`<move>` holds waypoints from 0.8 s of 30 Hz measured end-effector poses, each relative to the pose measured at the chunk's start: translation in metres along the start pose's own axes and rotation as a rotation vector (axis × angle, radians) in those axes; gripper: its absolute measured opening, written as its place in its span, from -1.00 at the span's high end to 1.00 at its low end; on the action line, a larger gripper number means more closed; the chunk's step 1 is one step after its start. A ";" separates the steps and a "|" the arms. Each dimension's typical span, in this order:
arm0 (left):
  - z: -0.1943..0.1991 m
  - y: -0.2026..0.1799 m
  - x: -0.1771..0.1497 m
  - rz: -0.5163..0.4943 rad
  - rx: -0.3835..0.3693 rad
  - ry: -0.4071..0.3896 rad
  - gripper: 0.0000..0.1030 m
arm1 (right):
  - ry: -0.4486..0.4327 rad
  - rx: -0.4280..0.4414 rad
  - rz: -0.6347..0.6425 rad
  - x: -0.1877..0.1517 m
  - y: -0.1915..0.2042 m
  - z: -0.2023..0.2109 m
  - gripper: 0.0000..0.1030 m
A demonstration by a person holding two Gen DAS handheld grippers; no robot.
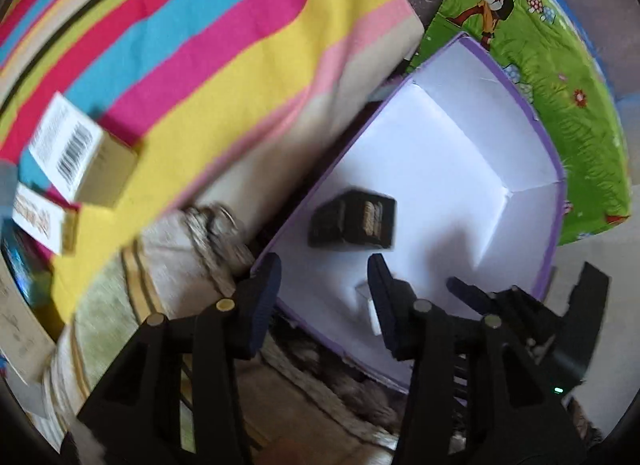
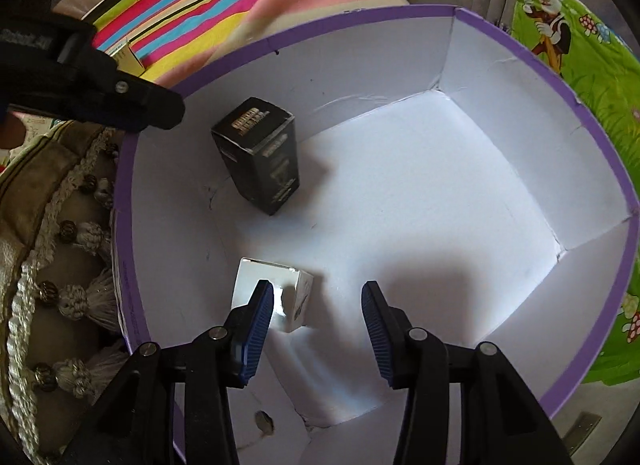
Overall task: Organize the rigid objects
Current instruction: 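Open right gripper dropping JIYIN box while left gripper releases DORMI box inside, then move both grippers back over the boxes on the striped cloth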
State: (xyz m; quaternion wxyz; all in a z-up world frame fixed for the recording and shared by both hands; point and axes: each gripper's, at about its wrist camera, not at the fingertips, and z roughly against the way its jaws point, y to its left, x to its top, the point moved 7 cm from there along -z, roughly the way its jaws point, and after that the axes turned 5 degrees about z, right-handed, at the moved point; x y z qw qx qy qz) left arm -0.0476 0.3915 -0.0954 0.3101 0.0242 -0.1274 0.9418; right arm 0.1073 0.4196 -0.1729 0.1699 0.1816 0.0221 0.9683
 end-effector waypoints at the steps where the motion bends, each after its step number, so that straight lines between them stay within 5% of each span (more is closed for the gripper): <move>1: 0.001 0.000 0.002 -0.020 0.033 -0.020 0.02 | -0.008 0.008 -0.002 0.001 0.001 0.001 0.08; 6: 0.004 0.006 0.011 -0.025 0.084 -0.072 0.03 | -0.054 0.030 -0.004 0.013 0.008 0.000 0.08; 10: 0.012 0.009 0.006 -0.012 0.035 -0.091 0.03 | -0.081 0.022 0.003 0.020 0.013 0.004 0.08; 11: 0.015 0.010 0.005 -0.014 0.033 -0.101 0.00 | -0.082 0.031 0.007 0.021 0.016 0.005 0.08; 13: 0.029 0.013 0.003 -0.015 0.049 -0.150 -0.42 | -0.091 0.042 0.017 0.022 0.020 0.008 0.08; 19: 0.092 0.030 -0.011 0.007 -0.139 -0.333 -0.77 | -0.127 0.014 0.008 0.038 0.021 0.021 0.02; 24: 0.143 0.033 -0.036 -0.099 -0.239 -0.543 -0.88 | -0.187 -0.030 0.057 0.052 0.028 0.049 -0.20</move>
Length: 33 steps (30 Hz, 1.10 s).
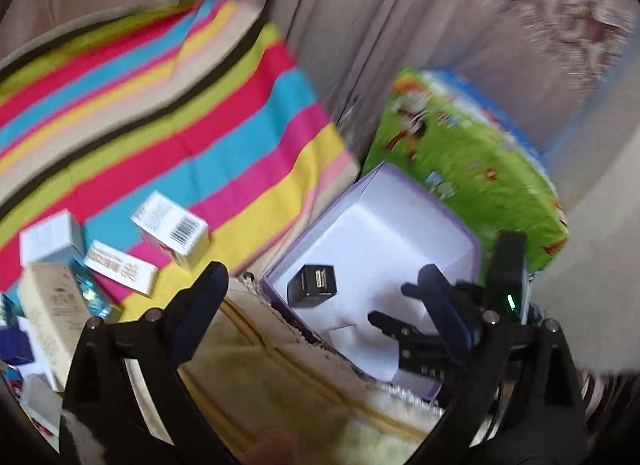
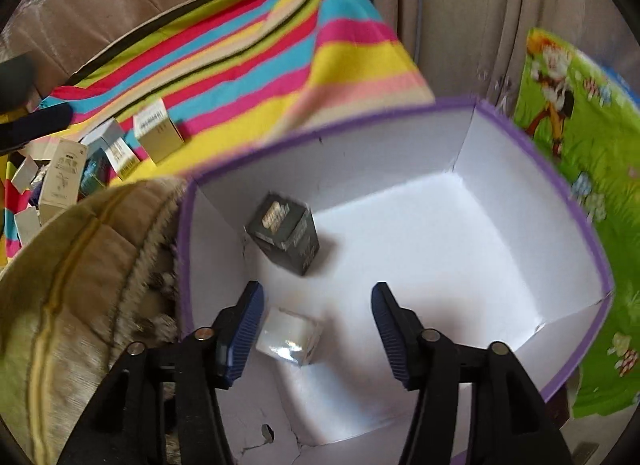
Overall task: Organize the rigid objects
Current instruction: 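Move both grippers back over the boxes on the striped cloth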
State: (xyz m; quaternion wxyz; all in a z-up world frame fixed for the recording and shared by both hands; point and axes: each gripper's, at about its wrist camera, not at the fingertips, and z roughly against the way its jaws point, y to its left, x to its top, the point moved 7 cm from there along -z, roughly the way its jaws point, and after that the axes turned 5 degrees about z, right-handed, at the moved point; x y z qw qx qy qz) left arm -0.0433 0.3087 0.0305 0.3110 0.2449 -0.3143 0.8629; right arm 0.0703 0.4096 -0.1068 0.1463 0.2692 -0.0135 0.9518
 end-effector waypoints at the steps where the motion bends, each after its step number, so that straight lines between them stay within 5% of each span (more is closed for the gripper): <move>1: 0.011 0.004 0.002 -0.020 0.026 -0.038 -0.88 | -0.012 -0.004 0.011 0.005 0.001 0.004 -0.22; 18: 0.132 0.139 -0.048 0.172 0.326 -0.324 -0.88 | -0.121 0.042 0.167 0.073 0.085 0.027 -0.33; 33: 0.162 0.213 -0.063 0.302 0.474 -0.355 -0.88 | -0.073 0.129 0.235 0.104 0.158 0.003 -0.37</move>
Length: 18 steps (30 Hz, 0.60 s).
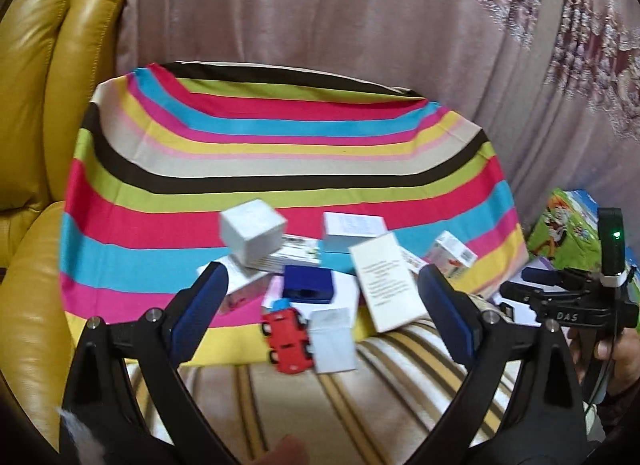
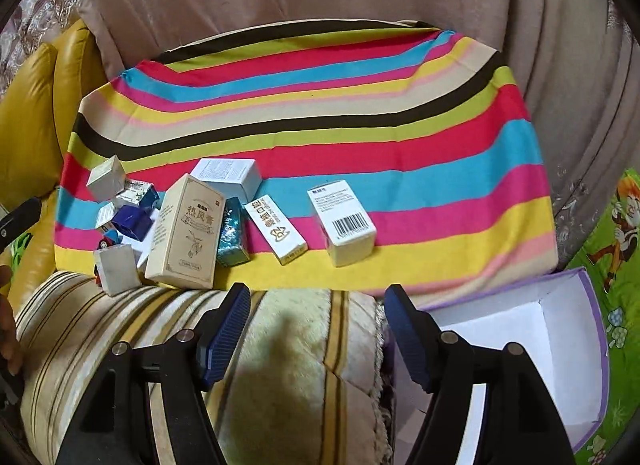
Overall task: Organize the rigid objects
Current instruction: 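Grasp white barcode box with right gripper while left grasps white cube box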
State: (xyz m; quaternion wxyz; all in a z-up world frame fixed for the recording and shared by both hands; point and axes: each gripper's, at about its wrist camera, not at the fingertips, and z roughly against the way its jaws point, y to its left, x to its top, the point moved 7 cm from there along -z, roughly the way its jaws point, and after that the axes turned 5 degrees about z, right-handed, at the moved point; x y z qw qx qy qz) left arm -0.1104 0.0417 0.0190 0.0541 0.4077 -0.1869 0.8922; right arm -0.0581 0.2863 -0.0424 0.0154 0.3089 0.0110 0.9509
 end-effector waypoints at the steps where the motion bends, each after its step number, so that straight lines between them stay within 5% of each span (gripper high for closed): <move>1: -0.001 0.004 0.000 -0.002 0.009 0.003 -0.88 | 0.001 0.004 0.000 0.002 0.001 -0.001 -0.37; 9: -0.024 0.033 0.013 -0.041 0.087 0.040 -0.73 | 0.022 -0.009 0.016 0.013 0.009 -0.019 -0.37; 18: -0.071 0.050 0.022 -0.107 0.077 0.138 -0.65 | 0.026 -0.071 -0.009 0.028 -0.005 -0.042 -0.37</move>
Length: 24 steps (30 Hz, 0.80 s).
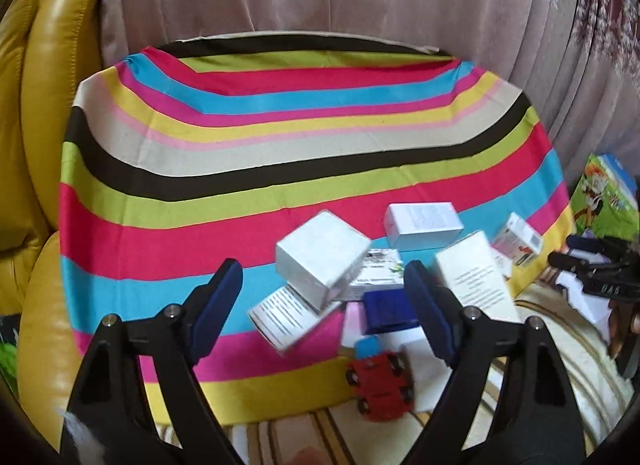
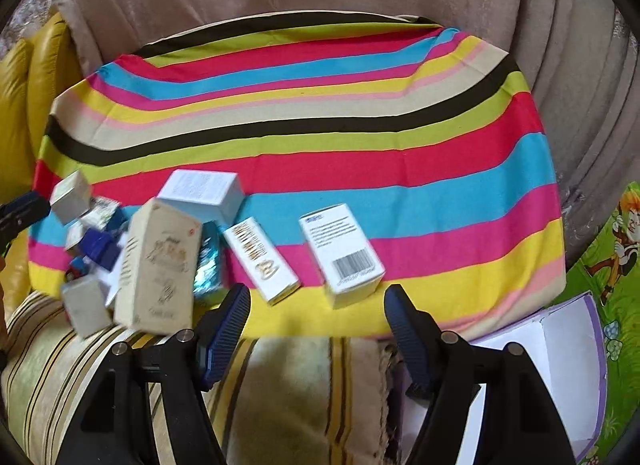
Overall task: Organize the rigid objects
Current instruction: 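Grasp white barcode box with right gripper while left grasps white cube box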
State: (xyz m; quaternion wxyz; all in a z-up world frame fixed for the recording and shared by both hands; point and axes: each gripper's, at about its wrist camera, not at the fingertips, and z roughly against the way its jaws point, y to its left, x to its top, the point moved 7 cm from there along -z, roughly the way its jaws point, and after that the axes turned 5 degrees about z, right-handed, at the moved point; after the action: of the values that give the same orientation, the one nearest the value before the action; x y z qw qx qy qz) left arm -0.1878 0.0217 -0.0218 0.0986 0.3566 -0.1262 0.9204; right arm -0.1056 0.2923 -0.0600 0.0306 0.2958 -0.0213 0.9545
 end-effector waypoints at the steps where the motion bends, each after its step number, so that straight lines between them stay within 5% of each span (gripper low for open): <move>1: -0.003 0.000 0.000 -0.013 -0.001 0.006 -0.64 | 0.006 -0.002 -0.006 0.002 -0.002 -0.005 -0.37; 15: -0.030 -0.003 -0.007 -0.113 -0.009 0.096 -0.13 | 0.093 -0.001 -0.012 0.009 -0.018 -0.046 -0.37; 24: -0.028 -0.003 -0.007 -0.106 -0.019 0.091 -0.09 | 0.151 0.013 0.038 0.009 -0.012 -0.072 -0.36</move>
State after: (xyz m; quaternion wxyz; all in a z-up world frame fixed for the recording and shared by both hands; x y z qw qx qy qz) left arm -0.1995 0.0322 -0.0457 0.1563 0.3195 -0.1113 0.9280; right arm -0.1526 0.3084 -0.1140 0.0122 0.2226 -0.0182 0.9747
